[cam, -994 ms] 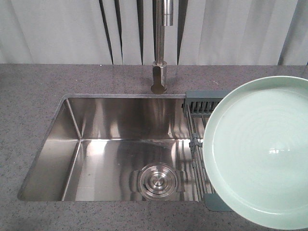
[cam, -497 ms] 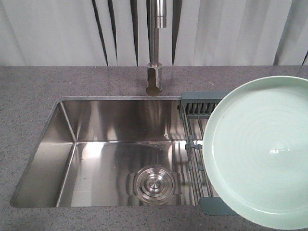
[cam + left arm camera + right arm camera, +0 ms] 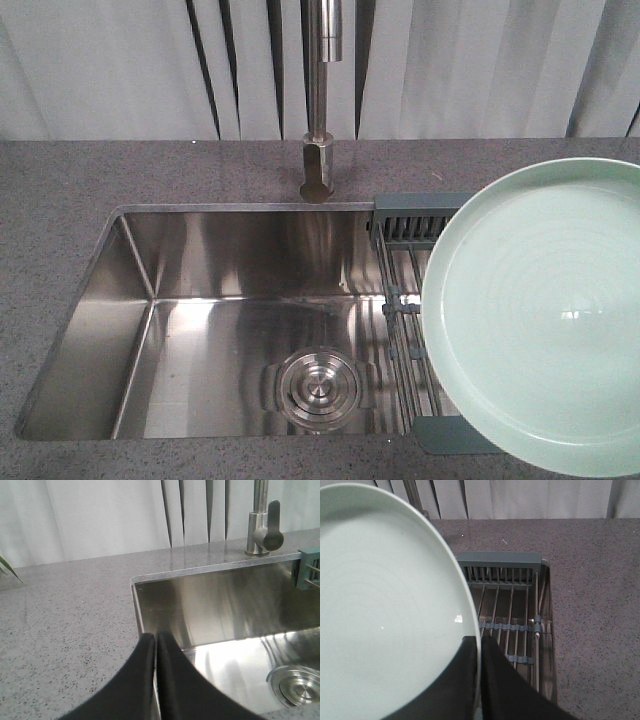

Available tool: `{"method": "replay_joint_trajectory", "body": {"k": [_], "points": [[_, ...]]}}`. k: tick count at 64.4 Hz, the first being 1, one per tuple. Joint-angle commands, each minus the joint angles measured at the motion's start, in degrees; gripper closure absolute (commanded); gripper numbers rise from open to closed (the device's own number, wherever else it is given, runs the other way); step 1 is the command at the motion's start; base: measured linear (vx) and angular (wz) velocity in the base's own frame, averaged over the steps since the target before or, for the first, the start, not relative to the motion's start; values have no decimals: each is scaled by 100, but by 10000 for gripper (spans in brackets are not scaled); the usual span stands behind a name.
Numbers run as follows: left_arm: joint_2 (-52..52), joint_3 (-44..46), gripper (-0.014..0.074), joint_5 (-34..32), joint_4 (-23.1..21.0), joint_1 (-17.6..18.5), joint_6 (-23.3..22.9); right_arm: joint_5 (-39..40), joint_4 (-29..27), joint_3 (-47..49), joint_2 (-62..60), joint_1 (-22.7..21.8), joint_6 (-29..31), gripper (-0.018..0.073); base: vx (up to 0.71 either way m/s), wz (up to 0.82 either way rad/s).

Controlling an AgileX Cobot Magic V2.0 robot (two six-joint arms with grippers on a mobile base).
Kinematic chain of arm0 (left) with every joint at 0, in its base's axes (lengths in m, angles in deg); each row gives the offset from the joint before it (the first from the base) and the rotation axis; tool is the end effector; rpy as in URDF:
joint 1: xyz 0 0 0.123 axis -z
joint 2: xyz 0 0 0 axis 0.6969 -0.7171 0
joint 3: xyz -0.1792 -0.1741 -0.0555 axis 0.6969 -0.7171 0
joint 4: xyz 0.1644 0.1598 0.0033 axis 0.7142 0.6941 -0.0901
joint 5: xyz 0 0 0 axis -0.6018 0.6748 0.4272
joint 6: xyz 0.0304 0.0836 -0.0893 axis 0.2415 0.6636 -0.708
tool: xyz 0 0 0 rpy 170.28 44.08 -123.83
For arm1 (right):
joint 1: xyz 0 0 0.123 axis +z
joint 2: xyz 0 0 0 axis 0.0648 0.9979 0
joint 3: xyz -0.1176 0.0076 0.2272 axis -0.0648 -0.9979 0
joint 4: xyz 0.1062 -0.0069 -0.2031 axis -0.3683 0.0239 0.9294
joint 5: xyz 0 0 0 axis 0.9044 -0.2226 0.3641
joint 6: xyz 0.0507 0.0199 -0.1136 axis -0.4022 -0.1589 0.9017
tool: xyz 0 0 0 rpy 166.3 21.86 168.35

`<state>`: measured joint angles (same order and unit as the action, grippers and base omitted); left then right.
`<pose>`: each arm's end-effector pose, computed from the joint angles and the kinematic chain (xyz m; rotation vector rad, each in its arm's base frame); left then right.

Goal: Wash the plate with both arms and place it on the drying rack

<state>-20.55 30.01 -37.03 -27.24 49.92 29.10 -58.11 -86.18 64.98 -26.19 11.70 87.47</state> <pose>0.0973 -0.0104 0.1897 0.0856 1.6477 -0.0811 0.1070 0.0240 0.3335 -0.1116 1.9978 0.2086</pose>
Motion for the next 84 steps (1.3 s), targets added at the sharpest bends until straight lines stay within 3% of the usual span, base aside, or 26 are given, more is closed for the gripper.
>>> {"method": "replay_joint_trajectory", "body": {"k": [1,84], "points": [[85,-162,593,-425,-23,-5,-58,439,-5,144,40,-24,44,563,2,0],[85,-162,593,-425,-23,-5,-58,445,-5,144,40,-24,44,563,2,-1]]}}
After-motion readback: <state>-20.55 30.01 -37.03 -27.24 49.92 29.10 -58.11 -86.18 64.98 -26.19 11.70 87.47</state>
